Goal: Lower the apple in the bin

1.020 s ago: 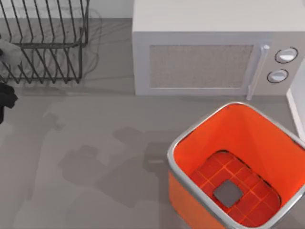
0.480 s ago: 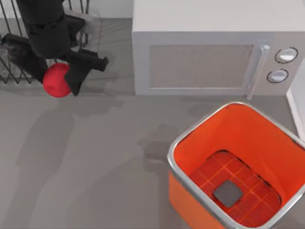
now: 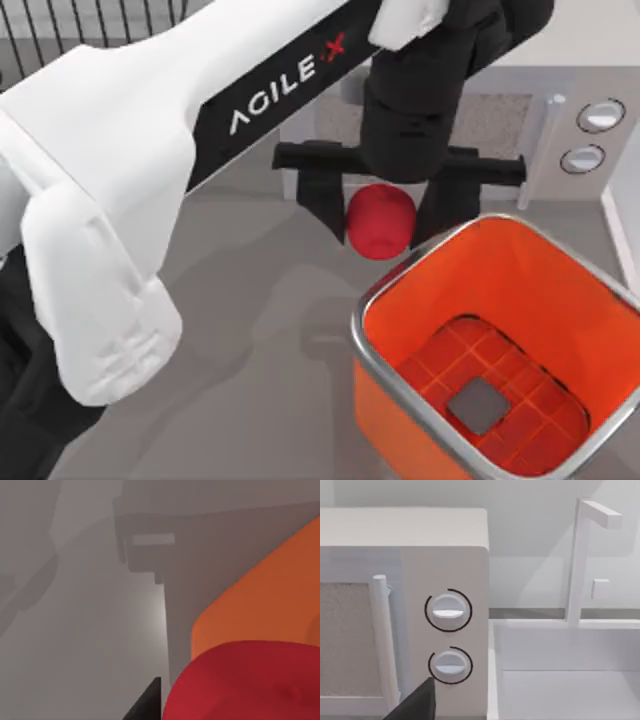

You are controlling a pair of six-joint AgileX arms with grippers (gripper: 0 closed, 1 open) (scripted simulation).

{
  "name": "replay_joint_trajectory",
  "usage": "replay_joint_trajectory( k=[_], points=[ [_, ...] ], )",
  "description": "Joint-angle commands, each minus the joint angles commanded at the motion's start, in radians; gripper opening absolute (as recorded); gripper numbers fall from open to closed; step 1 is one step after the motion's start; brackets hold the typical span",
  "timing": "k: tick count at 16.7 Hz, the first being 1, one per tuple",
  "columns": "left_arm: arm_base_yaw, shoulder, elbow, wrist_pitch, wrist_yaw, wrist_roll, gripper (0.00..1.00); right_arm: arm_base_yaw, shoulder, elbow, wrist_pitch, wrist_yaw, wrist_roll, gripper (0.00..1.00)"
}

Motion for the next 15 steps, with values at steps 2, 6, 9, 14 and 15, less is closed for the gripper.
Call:
replay_joint_trajectory(
  k=[2,6,9,14,15],
  points=[
    [-0.104,0.063,0.113,-0.034,-0.004,-0.143,0.00,0.000,0.000,0.000,0.000,0.000,0.000,1.00],
    [-0.233,0.132,0.255,-0.069,-0.014,-0.301,0.00,0.000,0.000,0.000,0.000,0.000,0.000,1.00],
    [-0.247,0.138,0.269,-0.072,-0.015,-0.317,0.00,0.000,0.000,0.000,0.000,0.000,0.000,1.00],
    [-0.241,0.128,0.252,-0.056,-0.021,-0.312,0.00,0.000,0.000,0.000,0.000,0.000,0.000,1.00],
    [-0.240,0.119,0.229,-0.035,-0.021,-0.311,0.00,0.000,0.000,0.000,0.000,0.000,0.000,1.00]
  ],
)
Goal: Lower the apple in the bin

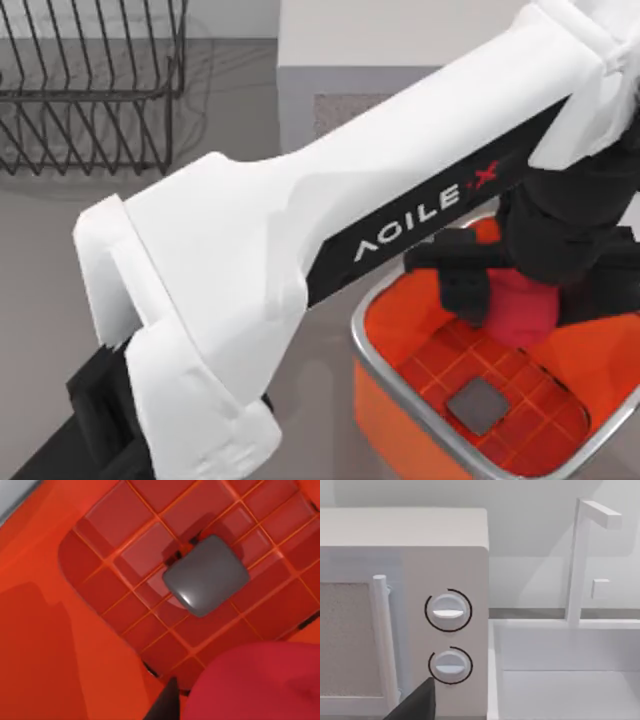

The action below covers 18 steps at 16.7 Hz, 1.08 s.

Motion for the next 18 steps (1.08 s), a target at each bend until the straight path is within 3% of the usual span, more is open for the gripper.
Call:
replay_joint_trajectory(
  k=[9,16,18],
  points=[
    [0.000,-0.124,-0.483,0.329,0.005,-0.001,0.00,0.000,0.000,0.000,0.000,0.000,0.000,1.00],
    [-0.002,-0.142,-0.542,0.383,0.003,-0.003,0.00,0.000,0.000,0.000,0.000,0.000,0.000,1.00],
    [-0.002,-0.142,-0.542,0.383,0.003,-0.003,0.15,0.000,0.000,0.000,0.000,0.000,0.000,1.00]
  ],
)
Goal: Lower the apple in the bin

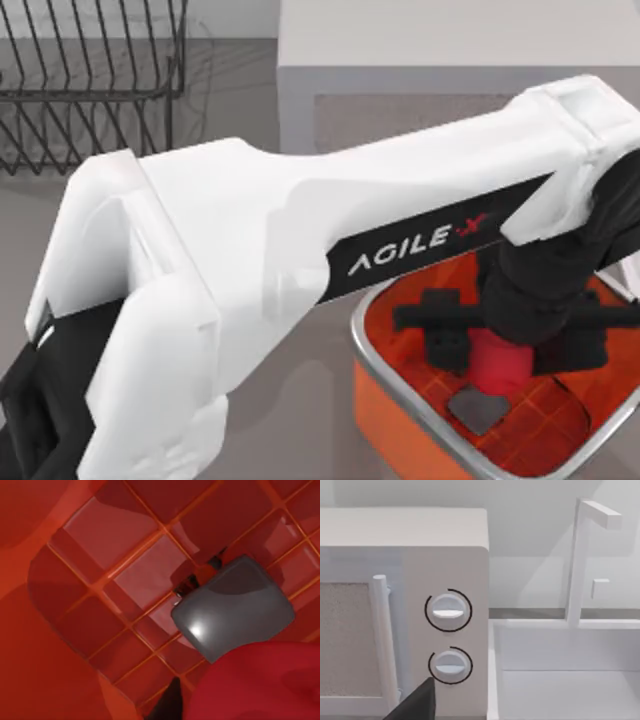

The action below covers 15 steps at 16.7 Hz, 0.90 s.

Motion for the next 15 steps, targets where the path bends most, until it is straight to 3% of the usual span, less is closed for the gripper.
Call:
replay_joint_trajectory(
  k=[11,15],
  points=[
    [0.000,0.000,0.000,0.000,0.000,0.000,0.98,0.000,0.000,0.000,0.000,0.000,0.000,1.00],
    [0.000,0.000,0.000,0.000,0.000,0.000,1.00,0.000,0.000,0.000,0.000,0.000,0.000,1.00]
  ],
)
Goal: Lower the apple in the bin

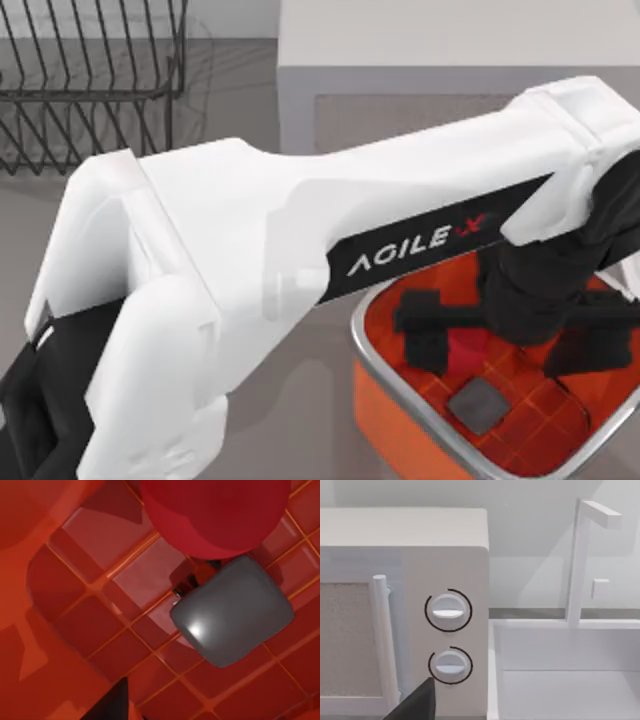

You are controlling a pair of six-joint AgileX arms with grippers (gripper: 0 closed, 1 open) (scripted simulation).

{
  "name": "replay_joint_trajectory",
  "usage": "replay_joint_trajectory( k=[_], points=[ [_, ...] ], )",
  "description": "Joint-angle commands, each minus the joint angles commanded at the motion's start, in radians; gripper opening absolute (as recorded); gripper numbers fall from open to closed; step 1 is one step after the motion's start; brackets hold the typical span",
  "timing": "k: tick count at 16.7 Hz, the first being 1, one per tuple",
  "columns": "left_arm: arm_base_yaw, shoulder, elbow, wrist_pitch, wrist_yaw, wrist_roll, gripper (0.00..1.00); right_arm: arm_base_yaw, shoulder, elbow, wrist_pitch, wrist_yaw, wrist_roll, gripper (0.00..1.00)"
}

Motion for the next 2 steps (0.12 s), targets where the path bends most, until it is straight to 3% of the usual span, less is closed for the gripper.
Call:
replay_joint_trajectory(
  k=[2],
  points=[
    [0.000,0.000,0.000,0.000,0.000,0.000,1.00,0.000,0.000,0.000,0.000,0.000,0.000,1.00]
  ],
)
